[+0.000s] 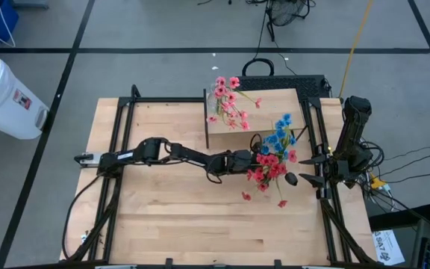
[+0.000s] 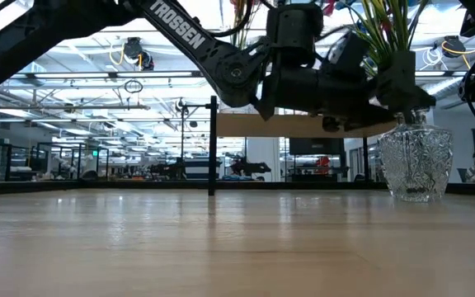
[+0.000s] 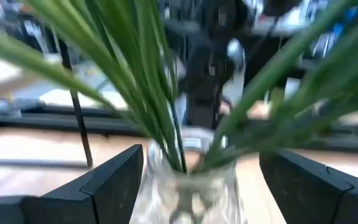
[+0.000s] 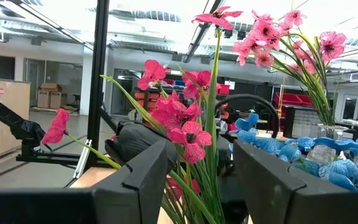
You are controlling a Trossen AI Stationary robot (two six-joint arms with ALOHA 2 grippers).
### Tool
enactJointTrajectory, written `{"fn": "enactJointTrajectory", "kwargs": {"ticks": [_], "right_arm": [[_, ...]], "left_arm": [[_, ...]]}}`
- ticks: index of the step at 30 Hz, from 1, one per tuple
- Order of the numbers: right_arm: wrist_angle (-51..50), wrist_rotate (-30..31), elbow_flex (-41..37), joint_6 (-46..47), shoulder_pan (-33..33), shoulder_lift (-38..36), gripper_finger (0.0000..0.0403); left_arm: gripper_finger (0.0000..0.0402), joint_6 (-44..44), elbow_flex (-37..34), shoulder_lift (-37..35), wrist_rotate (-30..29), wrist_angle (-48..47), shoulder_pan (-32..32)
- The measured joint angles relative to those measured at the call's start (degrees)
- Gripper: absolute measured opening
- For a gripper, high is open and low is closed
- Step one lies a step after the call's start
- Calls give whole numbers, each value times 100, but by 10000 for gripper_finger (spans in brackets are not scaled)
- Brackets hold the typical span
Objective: Pick and place flowers into a vace then onto a shelf
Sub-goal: Put the transparent flower vase on the shelf
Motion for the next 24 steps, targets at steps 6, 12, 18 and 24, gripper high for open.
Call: {"fn": "enactJointTrajectory", "kwargs": {"ticks": [6,12,18,24], "right_arm": [[-23,8,0,0,-1,4,176],[-122,7,1,-2,1,8,175],[-246,-1,1,-1,0,8,176],[-268,2,1,0,-1,8,175]], "left_arm": [[322,135,262,186,-113,-367,-37],[321,117,563,384,-45,-430,-22],[314,124,564,425,-194,-302,-9],[203,37,564,424,-122,-338,46]]}}
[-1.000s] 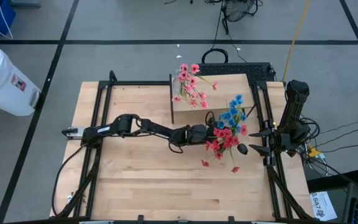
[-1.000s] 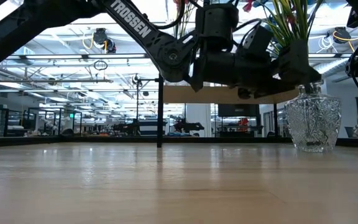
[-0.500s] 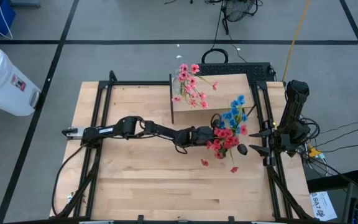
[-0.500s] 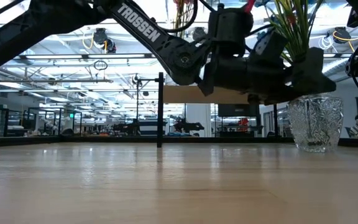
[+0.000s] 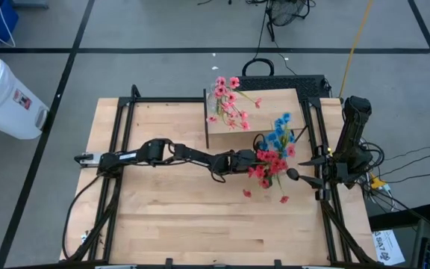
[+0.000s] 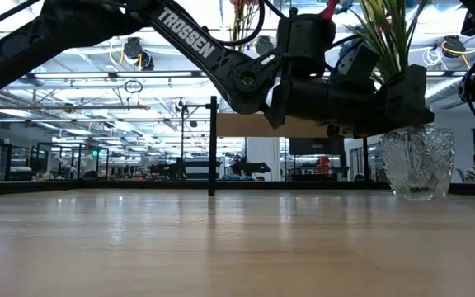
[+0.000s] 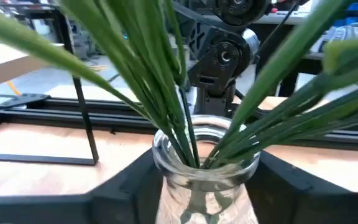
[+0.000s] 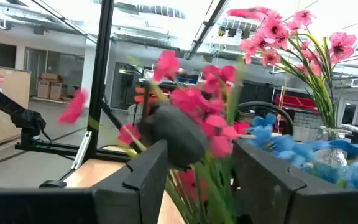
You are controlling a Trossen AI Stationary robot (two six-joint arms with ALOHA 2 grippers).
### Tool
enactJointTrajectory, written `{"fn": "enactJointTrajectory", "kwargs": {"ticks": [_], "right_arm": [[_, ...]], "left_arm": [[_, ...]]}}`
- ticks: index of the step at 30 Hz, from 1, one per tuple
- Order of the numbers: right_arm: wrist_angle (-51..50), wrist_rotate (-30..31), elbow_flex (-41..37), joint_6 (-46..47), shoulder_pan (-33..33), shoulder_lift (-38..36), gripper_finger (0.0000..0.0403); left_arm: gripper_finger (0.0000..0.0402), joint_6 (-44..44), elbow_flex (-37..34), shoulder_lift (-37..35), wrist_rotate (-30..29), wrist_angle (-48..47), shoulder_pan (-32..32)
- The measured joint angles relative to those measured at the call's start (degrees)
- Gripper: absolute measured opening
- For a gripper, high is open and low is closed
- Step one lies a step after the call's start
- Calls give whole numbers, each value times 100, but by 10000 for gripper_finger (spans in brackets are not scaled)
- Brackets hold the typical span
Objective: Pick and place flowers into a vace then onto a shelf
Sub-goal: Put the transparent flower vase on the shelf
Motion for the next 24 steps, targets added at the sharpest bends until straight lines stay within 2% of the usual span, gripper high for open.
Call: {"fn": "enactJointTrajectory", "kwargs": {"ticks": [1,13,20,24], "right_arm": [[-17,-2,0,-1,0,0,176],[-11,-2,0,0,0,0,174],[-16,-1,0,0,2,0,177],[-14,-1,0,0,2,0,174]], "left_arm": [[186,-6,0,-4,62,-12,13],[185,-85,-2,-15,77,-18,11],[185,150,-24,-478,-235,-987,-39],[185,439,-24,-827,-298,-1164,-31]]}}
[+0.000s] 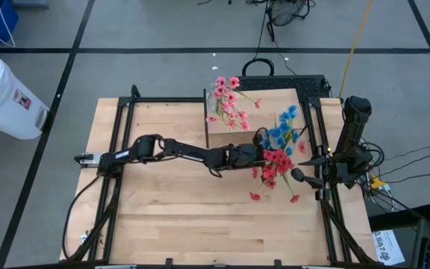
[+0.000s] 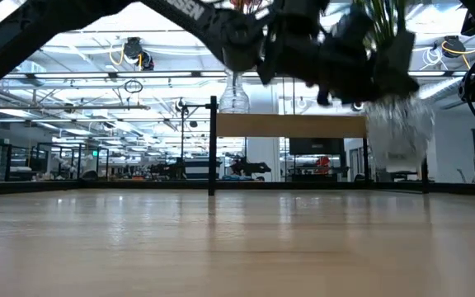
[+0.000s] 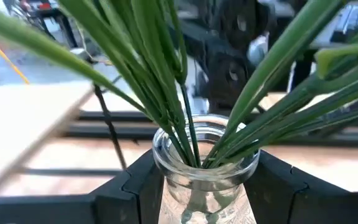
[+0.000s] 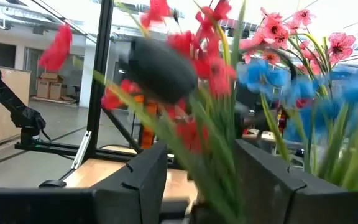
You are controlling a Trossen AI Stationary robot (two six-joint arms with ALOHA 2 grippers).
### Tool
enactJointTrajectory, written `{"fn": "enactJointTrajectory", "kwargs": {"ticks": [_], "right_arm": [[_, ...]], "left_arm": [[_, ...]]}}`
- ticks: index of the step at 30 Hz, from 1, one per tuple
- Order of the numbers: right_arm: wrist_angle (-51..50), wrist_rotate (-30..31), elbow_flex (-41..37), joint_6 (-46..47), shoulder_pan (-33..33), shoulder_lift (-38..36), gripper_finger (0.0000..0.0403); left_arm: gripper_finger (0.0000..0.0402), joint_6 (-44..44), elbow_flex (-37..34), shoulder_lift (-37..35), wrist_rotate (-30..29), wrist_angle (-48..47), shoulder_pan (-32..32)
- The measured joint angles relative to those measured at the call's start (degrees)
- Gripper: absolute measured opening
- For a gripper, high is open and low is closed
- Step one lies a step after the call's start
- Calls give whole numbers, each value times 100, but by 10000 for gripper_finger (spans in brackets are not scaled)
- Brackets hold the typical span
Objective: Pick and place flowers into a vace then onto a shelf
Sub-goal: Put the transparent flower vase on the shelf
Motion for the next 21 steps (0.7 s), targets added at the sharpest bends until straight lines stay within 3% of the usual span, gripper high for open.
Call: {"fn": "enactJointTrajectory", "kwargs": {"ticks": [7,12,21], "right_arm": [[-8,-1,-1,0,0,0,178],[5,11,-1,-1,-1,0,175],[-37,0,0,-1,0,2,178]], "left_arm": [[185,340,4,-406,-126,-292,52],[185,551,4,-638,-545,-373,209],[185,548,11,-958,-439,-618,582]]}}
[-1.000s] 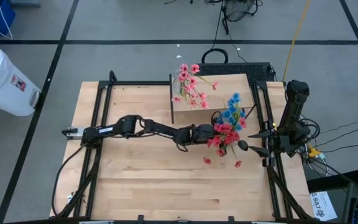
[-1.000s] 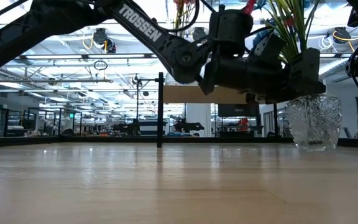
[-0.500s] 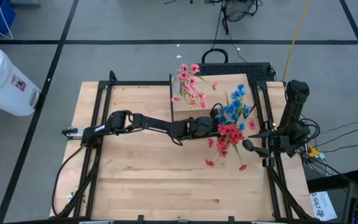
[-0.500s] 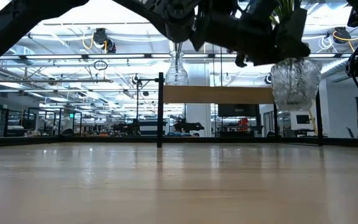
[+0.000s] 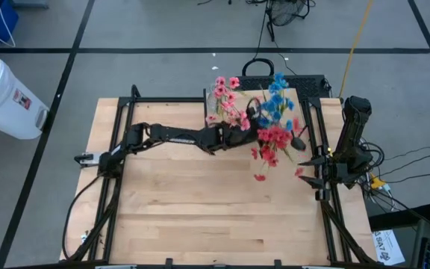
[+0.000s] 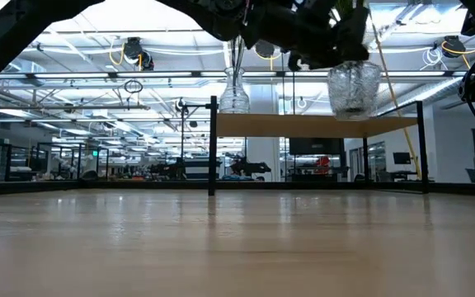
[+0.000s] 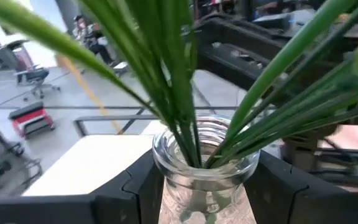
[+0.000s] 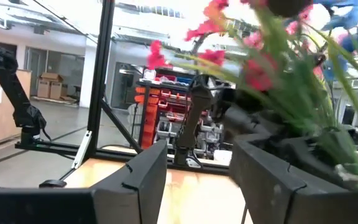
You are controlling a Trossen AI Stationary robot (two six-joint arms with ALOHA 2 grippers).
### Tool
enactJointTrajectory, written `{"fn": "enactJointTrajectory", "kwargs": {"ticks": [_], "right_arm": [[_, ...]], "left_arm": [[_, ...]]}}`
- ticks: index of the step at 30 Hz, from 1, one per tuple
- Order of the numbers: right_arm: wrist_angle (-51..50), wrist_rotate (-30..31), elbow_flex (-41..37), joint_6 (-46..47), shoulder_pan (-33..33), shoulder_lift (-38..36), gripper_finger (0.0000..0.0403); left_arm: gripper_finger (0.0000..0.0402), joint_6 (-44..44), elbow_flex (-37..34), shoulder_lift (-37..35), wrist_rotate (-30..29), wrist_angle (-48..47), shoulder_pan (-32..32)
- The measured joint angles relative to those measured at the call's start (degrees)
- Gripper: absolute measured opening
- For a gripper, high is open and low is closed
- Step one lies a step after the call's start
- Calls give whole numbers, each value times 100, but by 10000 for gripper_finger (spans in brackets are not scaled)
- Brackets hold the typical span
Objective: Pick and place flowers into a vace then onto a shelf
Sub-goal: Put the transparent flower vase on the shelf
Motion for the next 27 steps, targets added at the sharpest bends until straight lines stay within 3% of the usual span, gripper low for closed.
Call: {"fn": "enactJointTrajectory", "kwargs": {"ticks": [8,27], "right_arm": [[-39,-1,0,1,-2,0,175],[-134,2,0,1,-2,0,177]], "left_arm": [[185,-263,2,-132,401,-54,340],[185,-317,4,-354,325,-497,745]]}}
